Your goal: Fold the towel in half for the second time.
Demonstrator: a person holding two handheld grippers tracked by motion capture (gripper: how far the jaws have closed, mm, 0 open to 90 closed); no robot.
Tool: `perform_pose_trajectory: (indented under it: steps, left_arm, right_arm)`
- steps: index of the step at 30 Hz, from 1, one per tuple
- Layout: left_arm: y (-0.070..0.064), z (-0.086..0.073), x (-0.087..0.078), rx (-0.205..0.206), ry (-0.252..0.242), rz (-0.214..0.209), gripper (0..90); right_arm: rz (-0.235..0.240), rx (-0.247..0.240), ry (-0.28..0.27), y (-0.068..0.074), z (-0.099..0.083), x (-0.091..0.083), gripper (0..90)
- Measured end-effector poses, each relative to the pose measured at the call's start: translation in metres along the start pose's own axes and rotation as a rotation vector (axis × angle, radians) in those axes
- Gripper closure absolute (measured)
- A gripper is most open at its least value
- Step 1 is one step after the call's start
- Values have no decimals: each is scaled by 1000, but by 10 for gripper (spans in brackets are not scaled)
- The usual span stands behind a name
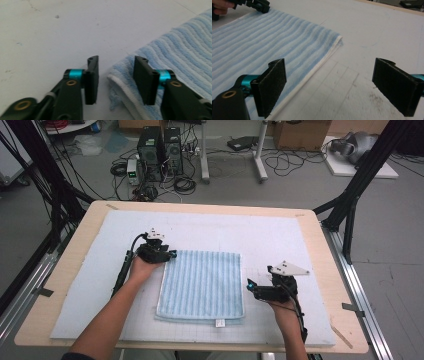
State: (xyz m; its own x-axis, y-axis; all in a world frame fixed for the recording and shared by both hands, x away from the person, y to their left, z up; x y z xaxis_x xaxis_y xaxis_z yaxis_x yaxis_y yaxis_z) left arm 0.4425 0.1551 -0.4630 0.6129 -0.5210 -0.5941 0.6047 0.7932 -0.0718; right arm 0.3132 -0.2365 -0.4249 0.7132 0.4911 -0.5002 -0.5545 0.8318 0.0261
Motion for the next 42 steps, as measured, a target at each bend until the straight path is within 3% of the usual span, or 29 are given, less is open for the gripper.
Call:
perform_pose_trajectory:
  steps: [3,5,11,15,21,25,28,29,31,33,34,36,38,40,42]
  left_arm:
    - [-3,0,0,28,-7,-48,746]
    - [-5,0,0,55,-5,-51,815]
    - [-4,-1,0,48,-11,-62,845]
    - [-5,-1,0,54,-9,-58,845]
    - [-4,-1,0,46,-11,-61,845]
    - [-6,-2,0,59,-11,-49,846]
    - [-6,-2,0,57,-14,-47,848]
    - [-6,-2,0,55,-13,-49,848]
    - [-6,-2,0,55,-13,-50,848]
    - [-6,-2,0,54,-14,-50,849]
    - [-6,-2,0,53,-14,-51,850]
    - [-4,-1,0,41,-14,-60,851]
    - [-1,-1,-2,-3,-28,-67,853]
    - [1,1,-4,-41,-62,-72,854]
    - [0,6,-9,-48,-110,-75,854]
  right_arm:
    - [20,5,37,-4,9,20,124]
    - [28,3,61,-6,14,33,128]
    - [37,3,96,-12,32,57,126]
    - [19,15,142,-19,43,74,130]
    - [16,37,183,-23,50,105,312]
    - [40,26,216,-20,50,121,458]
    - [44,-6,273,-18,42,131,517]
    - [46,3,265,-19,41,132,545]
    - [64,-4,264,-19,41,132,637]
    - [91,-21,262,-15,42,133,800]
    - [90,-36,264,-13,42,133,829]
    - [83,-40,270,-11,44,133,848]
    - [56,-56,267,-10,45,132,852]
    - [35,-55,240,-10,48,130,852]
    - [14,-50,204,-10,51,127,852]
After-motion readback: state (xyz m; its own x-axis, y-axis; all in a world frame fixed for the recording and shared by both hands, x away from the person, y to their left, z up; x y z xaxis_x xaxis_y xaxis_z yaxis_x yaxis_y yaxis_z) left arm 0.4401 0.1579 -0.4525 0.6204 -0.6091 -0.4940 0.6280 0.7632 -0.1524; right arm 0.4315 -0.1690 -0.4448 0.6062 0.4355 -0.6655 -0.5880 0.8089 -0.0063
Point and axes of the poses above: each handheld gripper's, and its own axes: x roughly forward along the jaws, z roughly out of its top, y roughly to its left, the point moved 2 cm from there along x, roughly forward along the jaws, and after that the axes turned 1 degree about -y, right-handed, at the moved point
